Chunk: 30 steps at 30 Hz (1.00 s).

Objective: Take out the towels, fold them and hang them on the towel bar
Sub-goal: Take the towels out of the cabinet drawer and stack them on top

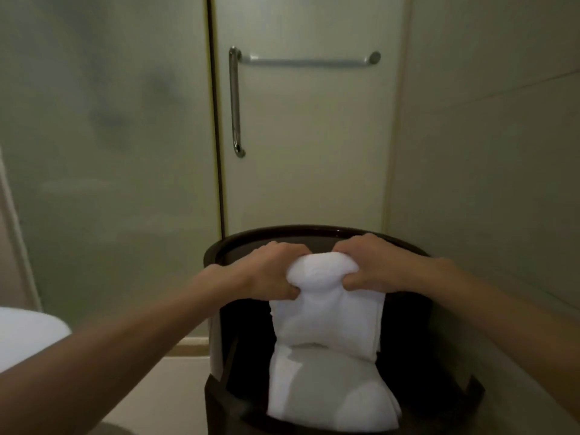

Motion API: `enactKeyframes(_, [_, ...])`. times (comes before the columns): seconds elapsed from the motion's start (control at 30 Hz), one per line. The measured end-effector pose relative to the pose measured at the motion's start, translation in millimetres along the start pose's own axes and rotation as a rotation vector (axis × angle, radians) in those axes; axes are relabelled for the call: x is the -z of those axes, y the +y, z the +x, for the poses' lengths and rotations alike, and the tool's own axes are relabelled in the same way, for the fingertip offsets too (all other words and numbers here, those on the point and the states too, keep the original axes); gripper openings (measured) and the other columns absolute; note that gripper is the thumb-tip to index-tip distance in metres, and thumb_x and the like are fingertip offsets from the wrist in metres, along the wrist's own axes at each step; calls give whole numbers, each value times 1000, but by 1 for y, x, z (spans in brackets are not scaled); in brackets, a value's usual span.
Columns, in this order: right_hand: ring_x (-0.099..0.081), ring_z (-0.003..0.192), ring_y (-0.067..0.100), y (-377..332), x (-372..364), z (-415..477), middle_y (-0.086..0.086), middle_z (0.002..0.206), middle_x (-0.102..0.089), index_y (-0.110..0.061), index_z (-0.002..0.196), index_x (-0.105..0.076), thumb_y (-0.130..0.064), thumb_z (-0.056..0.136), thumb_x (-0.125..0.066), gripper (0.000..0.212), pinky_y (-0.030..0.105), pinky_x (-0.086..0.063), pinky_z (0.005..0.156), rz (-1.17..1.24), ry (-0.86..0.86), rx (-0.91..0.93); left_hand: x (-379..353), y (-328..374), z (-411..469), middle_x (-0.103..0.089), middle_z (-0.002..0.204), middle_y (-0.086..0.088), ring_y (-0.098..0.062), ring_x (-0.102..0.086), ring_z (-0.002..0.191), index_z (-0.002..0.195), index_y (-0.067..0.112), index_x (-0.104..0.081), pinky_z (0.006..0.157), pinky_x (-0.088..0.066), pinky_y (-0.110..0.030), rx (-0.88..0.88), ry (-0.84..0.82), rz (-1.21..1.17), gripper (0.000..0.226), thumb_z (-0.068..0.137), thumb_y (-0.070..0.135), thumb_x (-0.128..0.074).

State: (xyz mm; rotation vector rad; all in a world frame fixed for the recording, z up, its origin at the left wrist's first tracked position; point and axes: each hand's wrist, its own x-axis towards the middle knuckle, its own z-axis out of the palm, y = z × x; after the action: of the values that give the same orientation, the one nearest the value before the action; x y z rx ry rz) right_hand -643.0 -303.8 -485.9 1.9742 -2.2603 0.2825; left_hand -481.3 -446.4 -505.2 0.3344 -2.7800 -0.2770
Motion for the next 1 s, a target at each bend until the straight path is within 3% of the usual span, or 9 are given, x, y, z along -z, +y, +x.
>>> enactKeyframes(0.1, [-58, 82, 22, 7, 16, 18, 0, 88, -62, -19, 86, -59, -34, 66, -65, 26, 37, -50, 71, 35, 24, -13, 20, -4, 18, -67, 105, 2, -20, -62, 94, 113, 25, -60, 78, -53, -42, -5, 26, 3, 54, 61, 25, -70])
enactKeyframes(0.2, [-53, 76, 21, 16, 32, 36, -2, 79, -54, -24, 75, -51, -38, 59, -59, 23, 32, -40, 62, 26, 98, -7, 39, -8, 38, -68, 102, -3, -23, -63, 92, 112, 19, -63, 77, -53, -42, -5, 102, 42, 50, 63, 15, -73])
enactKeyframes(0.27, [-53, 77, 22, 25, 38, 49, 2, 83, -57, -18, 84, -58, -30, 67, -67, 23, 30, -36, 62, 8, 202, -3, 50, -11, 52, -69, 101, -4, -25, -63, 93, 111, 20, -64, 76, -52, -37, -15, 216, 103, 49, 64, 14, -73])
enactKeyframes(0.4, [-59, 87, 29, 38, 34, 70, 8, 100, -64, -17, 108, -58, -20, 78, -64, 31, 34, -46, 69, -72, 479, -15, 54, -22, 79, -65, 115, -5, -27, -59, 104, 123, 22, -57, 82, -47, -35, -32, 442, 234, 50, 74, 18, -68])
enactKeyframes(0.5, [-58, 94, 29, 41, 7, 80, 10, 109, -64, -15, 118, -57, -15, 84, -59, 35, 36, -45, 78, -232, 606, -40, 23, -36, 91, -52, 135, -7, -28, -49, 119, 138, 18, -42, 93, -40, -37, 21, 457, 326, 64, 79, 17, -65])
enactKeyframes(0.6, [-55, 109, 27, 44, -38, 80, 9, 125, -59, -14, 126, -52, -18, 87, -56, 40, 36, -41, 93, -345, 474, -56, -29, -54, 87, -38, 147, -10, -28, -39, 130, 144, 14, -30, 103, -37, -39, 85, 277, 380, 71, 83, 23, -64])
enactKeyframes(0.7, [-52, 118, 27, 47, -87, 65, 9, 132, -56, -14, 129, -50, -19, 88, -56, 42, 36, -37, 102, -328, 313, -36, -73, -67, 67, -35, 150, -9, -25, -36, 135, 144, 15, -33, 106, -34, -36, 43, 141, 384, 66, 85, 26, -59])
enactKeyframes(0.8, [-54, 113, 27, 49, -112, 50, 9, 127, -58, -15, 128, -51, -21, 86, -60, 44, 38, -42, 97, -252, 270, -37, -86, -71, 53, -40, 148, -4, -23, -38, 134, 142, 21, -37, 106, -34, -36, 19, 129, 298, 63, 84, 28, -60])
enactKeyframes(1.0, [-55, 105, 23, 56, -97, 41, 2, 123, -56, -24, 132, -45, -36, 79, -51, 54, 34, -42, 86, -177, 146, -16, -67, -60, 43, -51, 139, 1, -19, -47, 127, 139, 25, -42, 104, -34, -34, -84, 118, 335, 68, 81, 61, -45])
